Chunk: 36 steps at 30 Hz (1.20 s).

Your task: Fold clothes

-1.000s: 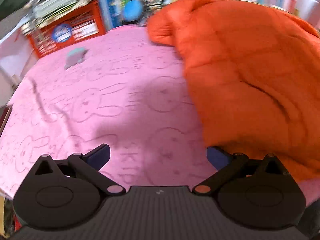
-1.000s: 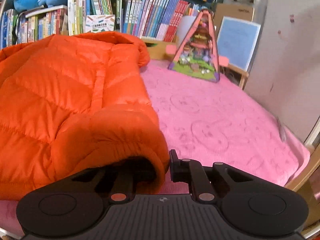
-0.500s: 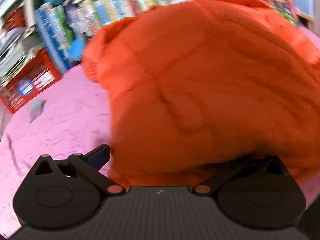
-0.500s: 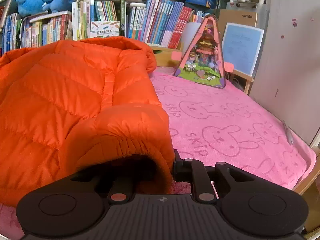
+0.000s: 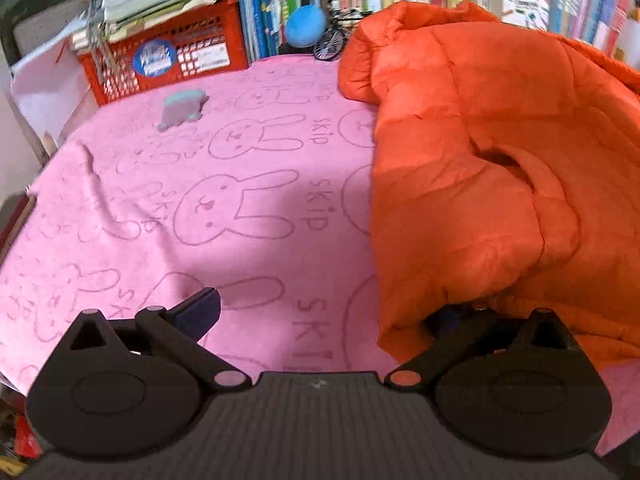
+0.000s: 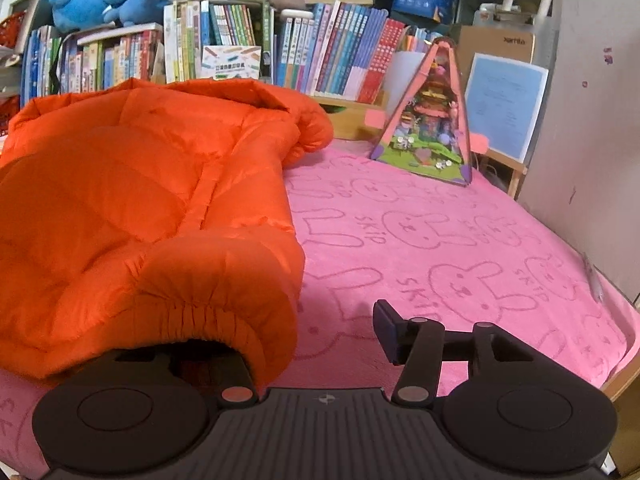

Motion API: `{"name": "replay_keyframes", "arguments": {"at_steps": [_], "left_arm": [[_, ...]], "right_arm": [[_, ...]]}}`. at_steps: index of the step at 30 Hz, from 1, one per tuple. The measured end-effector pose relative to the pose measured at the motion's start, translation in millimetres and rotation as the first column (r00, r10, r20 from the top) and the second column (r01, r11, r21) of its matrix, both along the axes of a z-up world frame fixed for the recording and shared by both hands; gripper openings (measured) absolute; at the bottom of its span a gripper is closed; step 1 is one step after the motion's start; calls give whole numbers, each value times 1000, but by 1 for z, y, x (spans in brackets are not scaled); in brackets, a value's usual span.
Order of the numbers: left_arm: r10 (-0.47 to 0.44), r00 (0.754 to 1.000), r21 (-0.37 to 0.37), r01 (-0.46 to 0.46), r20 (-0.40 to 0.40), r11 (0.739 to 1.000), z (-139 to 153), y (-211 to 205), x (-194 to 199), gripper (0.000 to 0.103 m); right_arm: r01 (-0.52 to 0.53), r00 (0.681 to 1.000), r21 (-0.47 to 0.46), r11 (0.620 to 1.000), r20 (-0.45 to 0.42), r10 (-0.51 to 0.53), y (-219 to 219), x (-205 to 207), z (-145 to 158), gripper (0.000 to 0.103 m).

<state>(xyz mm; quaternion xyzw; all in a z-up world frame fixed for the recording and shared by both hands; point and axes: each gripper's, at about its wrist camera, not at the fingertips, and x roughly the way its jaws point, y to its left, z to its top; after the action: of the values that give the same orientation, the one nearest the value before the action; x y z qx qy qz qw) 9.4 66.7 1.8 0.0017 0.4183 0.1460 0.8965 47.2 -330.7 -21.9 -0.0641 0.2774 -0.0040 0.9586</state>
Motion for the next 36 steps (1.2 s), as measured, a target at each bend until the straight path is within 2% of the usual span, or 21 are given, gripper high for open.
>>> {"name": "replay_keyframes", "arguments": {"at_steps": [3,7,10,15,18,21,25,27,29,32,36], "left_arm": [[-71,997,35,71,6,997,3,-17,-3,103],[-201,979,52,199,19,979,-1,-48,2,103],[-178,984,138,177,-4,975,-11,-59,15,103],[-131,991,85,130,4,988,-9,-36,10,103],[-94,996,18,94,7,995,-14,-23,9,103],[-65,998,-39,66,16,997,-14,-16,8,103],[-59,998,-50,60,20,997,-11,-13,1,103],[-48,999,-50,49,26,998,-8,-8,-5,103],[-31,999,-49,33,32,998,-6,-1,-11,103],[4,999,-66,-1,43,998,-2,12,-25,103],[23,999,-144,-16,48,990,1,22,-37,103]], "right_arm": [[1,1000,-9,1000,1,-1,3,0,1,53],[-31,1000,9,999,-2,31,2,-6,8,53],[-78,997,40,996,3,78,-1,-16,18,53],[-157,988,91,983,14,156,-6,-33,35,56],[-355,935,183,917,84,345,9,-45,63,67],[-538,843,256,803,168,511,25,-57,90,69],[-645,760,253,721,114,639,109,-28,89,52],[-671,733,225,706,60,678,144,-16,79,50],[-697,703,199,689,3,711,179,-4,68,44],[-664,727,188,724,-68,684,206,15,49,44],[-601,769,188,777,-129,626,222,33,28,44]]}}
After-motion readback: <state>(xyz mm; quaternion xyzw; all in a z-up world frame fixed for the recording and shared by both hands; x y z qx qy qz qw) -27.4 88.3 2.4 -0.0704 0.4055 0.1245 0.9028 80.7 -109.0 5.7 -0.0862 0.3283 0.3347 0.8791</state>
